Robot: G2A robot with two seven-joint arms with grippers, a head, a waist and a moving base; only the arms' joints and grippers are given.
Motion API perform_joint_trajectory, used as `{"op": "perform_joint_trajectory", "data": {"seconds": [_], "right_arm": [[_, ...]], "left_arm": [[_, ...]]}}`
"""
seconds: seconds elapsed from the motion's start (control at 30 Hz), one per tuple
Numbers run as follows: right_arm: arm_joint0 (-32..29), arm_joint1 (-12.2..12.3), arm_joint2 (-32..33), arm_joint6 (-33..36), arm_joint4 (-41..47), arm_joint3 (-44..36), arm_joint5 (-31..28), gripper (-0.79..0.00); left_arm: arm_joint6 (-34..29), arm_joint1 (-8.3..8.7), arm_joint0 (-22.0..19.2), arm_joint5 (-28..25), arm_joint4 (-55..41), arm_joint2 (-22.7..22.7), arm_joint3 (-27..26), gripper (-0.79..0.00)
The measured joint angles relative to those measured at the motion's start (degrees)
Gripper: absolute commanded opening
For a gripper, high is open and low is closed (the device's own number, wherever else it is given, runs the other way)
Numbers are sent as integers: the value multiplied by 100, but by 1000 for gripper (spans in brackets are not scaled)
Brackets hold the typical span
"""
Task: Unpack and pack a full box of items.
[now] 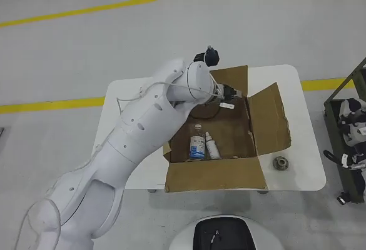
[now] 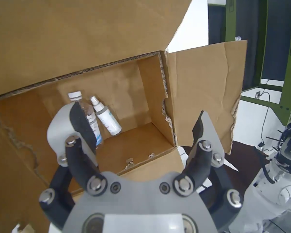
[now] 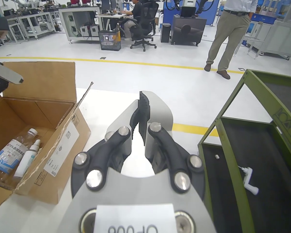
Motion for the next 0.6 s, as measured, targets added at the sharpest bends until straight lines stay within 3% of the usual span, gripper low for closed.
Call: {"op": "perform_joint_trajectory", "data": {"seconds": [0.17,0.3,0.6], "right_arm": [[39,-2,-125,-7,-70,42,70,-785],[66,-4,-206,-67,-27,62,50,-785],[60,4,-313,-15,-131,92,39,-785]], "left_arm": [[-350,676,694,487,1223,-672,-1602,0],[-668,1085,1264,600,2163,-1161,-2598,0],[-917,1688,2460,339,3602,-2421,-3902,0]]}}
